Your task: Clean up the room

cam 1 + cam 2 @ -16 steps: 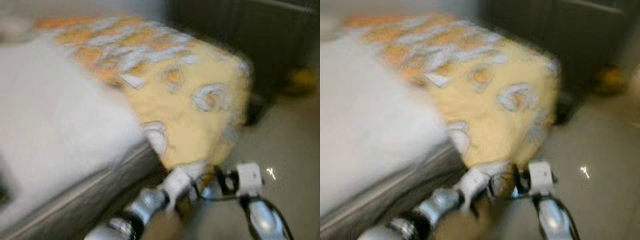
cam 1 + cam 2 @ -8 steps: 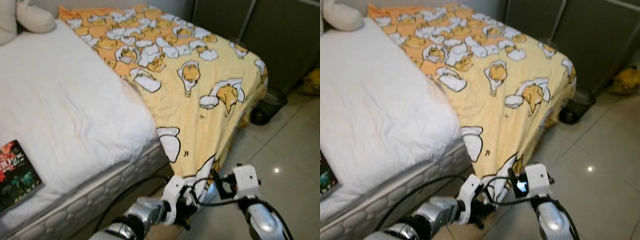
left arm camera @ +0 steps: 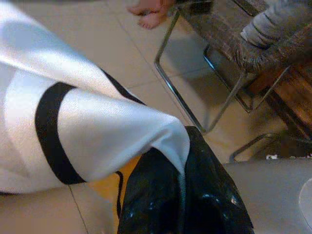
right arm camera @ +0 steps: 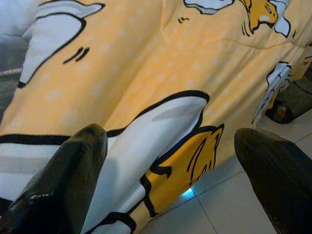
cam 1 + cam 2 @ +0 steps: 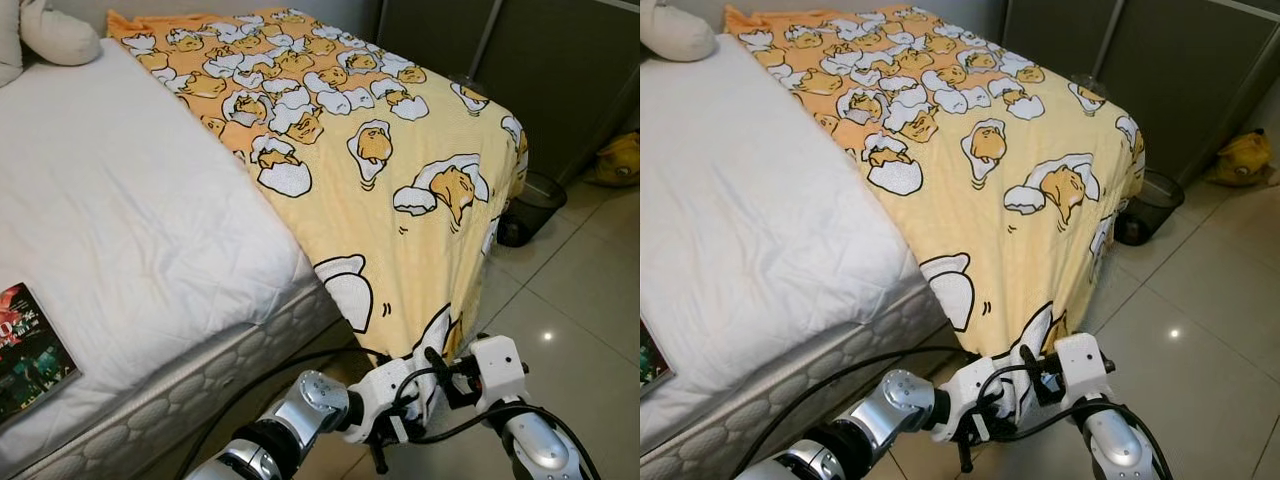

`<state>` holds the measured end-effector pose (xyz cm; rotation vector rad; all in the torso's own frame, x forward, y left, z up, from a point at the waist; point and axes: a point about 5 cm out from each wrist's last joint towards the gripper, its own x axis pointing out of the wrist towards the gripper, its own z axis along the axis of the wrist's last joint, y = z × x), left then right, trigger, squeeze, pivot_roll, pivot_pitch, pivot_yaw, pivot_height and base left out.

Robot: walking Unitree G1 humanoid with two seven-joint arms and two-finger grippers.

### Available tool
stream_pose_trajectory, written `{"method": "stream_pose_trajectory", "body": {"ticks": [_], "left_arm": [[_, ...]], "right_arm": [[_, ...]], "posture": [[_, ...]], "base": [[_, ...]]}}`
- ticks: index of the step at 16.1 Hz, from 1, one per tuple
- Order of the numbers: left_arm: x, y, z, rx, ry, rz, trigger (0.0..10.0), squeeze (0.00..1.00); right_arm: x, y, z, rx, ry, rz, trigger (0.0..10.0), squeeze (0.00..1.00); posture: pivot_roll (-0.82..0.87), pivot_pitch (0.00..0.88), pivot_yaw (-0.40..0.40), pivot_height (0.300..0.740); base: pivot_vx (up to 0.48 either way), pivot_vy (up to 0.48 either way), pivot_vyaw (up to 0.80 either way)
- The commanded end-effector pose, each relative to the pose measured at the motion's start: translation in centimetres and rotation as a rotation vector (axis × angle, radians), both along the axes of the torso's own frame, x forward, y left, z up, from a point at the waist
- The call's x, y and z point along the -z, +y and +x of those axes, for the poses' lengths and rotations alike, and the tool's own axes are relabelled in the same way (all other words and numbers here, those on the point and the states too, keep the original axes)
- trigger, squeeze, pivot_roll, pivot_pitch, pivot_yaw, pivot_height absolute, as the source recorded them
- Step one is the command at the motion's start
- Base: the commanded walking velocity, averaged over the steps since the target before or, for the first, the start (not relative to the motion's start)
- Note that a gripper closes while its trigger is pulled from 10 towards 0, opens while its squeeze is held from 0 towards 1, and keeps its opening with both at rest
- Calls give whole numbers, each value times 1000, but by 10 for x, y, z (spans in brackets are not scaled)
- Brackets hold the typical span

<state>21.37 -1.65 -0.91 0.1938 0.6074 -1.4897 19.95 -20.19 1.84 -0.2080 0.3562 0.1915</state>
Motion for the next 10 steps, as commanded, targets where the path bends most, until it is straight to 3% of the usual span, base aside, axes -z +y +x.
{"method": "stream_pose_trajectory", "body": {"ticks": [1, 2, 4, 6, 7, 8, 10], "left_arm": [[-29, -87, -56, 254, 78, -191, 10000, 0], [-35, -92, -54, 251, 80, -220, 10000, 1000], [-38, -93, -46, 193, 80, -214, 10000, 1000], [-36, -84, -29, 38, 148, -213, 10000, 1000], [-38, -78, -17, -48, 130, -226, 10000, 1000], [-39, -71, -6, -127, 64, -230, 10000, 1000], [-36, -29, 38, -460, -170, -149, 10000, 1000]], "right_arm": [[-2, 1, 3, -5, 5, 6, 10000, 0], [-3, 0, 5, 7, 5, 20, 10000, 0], [-4, -1, 10, 30, 4, 41, 10000, 0], [-6, -1, 17, 36, -4, 51, 10000, 0], [-7, 1, 19, 32, -10, 55, 10000, 0], [-8, 2, 21, 29, -16, 58, 10000, 0], [-13, 5, 25, 33, -64, 63, 10000, 0]], "posture": [[-157, 0, -44, 720], [-156, 0, -43, 720], [-152, 0, -42, 720], [-139, 0, -44, 720], [-129, 0, -44, 720], [-122, 0, -47, 720], [-99, 0, -40, 720]], "base": [[0, 0, 0], [0, 0, 0], [0, 0, 0], [0, 0, 0], [0, 0, 0], [0, 0, 0], [0, 0, 0]]}}
